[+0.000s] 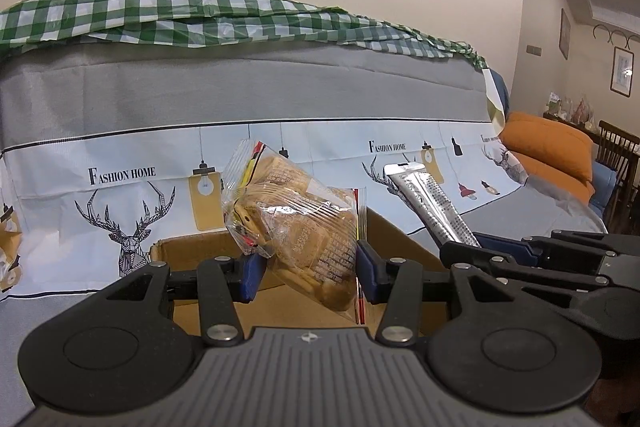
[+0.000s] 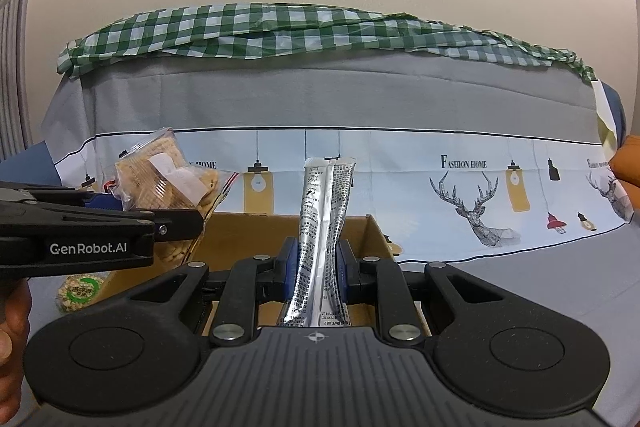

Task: Organize snacks
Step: 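Open both tools to drop the cracker bag and silver packet into the box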

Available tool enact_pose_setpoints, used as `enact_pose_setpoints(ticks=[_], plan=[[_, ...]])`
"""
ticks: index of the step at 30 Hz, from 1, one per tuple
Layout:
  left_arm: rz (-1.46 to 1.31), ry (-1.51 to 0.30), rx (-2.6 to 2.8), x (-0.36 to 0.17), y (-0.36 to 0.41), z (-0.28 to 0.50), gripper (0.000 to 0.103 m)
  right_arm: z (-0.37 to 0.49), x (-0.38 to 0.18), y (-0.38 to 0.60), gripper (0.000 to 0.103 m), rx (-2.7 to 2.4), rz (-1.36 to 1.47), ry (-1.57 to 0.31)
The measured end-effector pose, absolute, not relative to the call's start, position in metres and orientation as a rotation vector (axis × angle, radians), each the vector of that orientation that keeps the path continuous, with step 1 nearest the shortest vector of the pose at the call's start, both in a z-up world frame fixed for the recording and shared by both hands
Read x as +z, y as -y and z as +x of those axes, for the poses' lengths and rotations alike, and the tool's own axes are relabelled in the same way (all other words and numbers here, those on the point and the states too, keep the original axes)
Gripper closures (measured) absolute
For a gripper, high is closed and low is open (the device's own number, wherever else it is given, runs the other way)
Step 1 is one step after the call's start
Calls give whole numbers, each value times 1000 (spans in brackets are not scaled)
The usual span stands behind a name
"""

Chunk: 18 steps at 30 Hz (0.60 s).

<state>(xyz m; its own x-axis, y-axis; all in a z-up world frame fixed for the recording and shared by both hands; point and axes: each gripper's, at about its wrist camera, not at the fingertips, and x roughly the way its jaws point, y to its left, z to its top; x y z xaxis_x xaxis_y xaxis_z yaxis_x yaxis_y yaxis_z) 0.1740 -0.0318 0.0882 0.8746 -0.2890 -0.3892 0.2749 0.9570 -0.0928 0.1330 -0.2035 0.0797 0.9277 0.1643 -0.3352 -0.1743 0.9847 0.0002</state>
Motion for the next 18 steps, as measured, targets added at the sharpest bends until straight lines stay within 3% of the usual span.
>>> enact_pose_setpoints(ticks=[18], plan=[[-49, -405, -293, 90, 33, 174, 50, 136, 80, 202, 82, 184, -31, -347]])
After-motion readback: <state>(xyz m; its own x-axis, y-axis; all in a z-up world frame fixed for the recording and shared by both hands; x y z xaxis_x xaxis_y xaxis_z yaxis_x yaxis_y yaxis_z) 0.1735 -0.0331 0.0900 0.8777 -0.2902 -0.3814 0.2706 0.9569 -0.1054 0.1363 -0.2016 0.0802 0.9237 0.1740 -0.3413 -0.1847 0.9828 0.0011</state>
